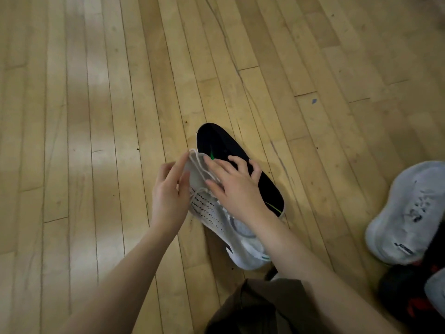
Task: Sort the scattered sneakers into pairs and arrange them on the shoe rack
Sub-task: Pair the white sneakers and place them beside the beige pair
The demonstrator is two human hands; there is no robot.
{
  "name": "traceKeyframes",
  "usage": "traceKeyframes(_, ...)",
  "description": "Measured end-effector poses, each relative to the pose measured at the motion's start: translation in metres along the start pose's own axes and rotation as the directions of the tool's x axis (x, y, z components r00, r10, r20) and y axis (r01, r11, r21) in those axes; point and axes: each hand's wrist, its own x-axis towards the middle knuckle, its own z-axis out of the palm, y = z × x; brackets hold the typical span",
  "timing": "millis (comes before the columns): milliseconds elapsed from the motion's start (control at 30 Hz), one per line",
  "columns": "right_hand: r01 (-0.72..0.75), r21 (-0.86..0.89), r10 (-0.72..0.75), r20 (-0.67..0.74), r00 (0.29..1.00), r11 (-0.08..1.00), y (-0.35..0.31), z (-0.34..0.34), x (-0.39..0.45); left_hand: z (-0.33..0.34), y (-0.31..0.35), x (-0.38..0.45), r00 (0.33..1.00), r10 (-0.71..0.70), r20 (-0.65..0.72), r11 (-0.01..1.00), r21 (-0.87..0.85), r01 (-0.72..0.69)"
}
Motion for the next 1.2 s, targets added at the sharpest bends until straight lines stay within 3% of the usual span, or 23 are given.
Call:
traceKeyframes(200, -0.006, 0.328, 0.068, -0.178, 0.982, 0.945, -0.003, -0.039, 0.001, -0.004, 0.046, 0.020, 0.995, 0.055, -0.084, 0.989, -0.130, -0.065)
traceKeyframes(300, -0.032, 0.441, 0.120, -0.173, 0.978, 0.897, 0.005, -0.065, -0.007, 0.002, 0.071, 0.027, 0.986, 0.143, -0.087, 0.979, -0.133, -0.154)
traceKeyframes(367, -0.058, 0.476, 0.165, -0.186, 0.969, 0.877, 0.016, -0.081, -0.017, 0.010, 0.087, 0.031, 0.983, 0.166, -0.079, 0.972, -0.157, -0.177)
traceKeyframes(533, -0.045, 0.501, 0.263, -0.375, 0.889, 0.864, 0.047, -0.108, -0.056, 0.040, 0.131, 0.032, 0.966, 0.259, -0.014, 0.931, -0.263, -0.253)
traceKeyframes(667, -0.045, 0.398, 0.293, -0.592, 0.751, 0.916, 0.073, -0.132, -0.090, 0.066, 0.172, 0.023, 0.918, 0.395, 0.024, 0.864, -0.348, -0.363)
traceKeyframes(967, -0.276, 0.104, 0.253, -0.770, 0.586, 0.955, 0.145, -0.183, -0.185, 0.151, 0.253, -0.017, 0.678, 0.733, 0.050, 0.641, -0.383, -0.665)
traceKeyframes(1067, -0.346, 0.114, 0.299, -0.783, 0.546, 0.931, 0.165, -0.190, -0.217, 0.176, 0.276, -0.034, 0.612, 0.785, 0.099, 0.593, -0.406, -0.695)
traceKeyframes(1200, -0.446, 0.121, 0.362, -0.782, 0.507, 0.887, 0.189, -0.194, -0.245, 0.209, 0.296, -0.049, 0.585, 0.784, 0.209, 0.605, -0.468, -0.644)
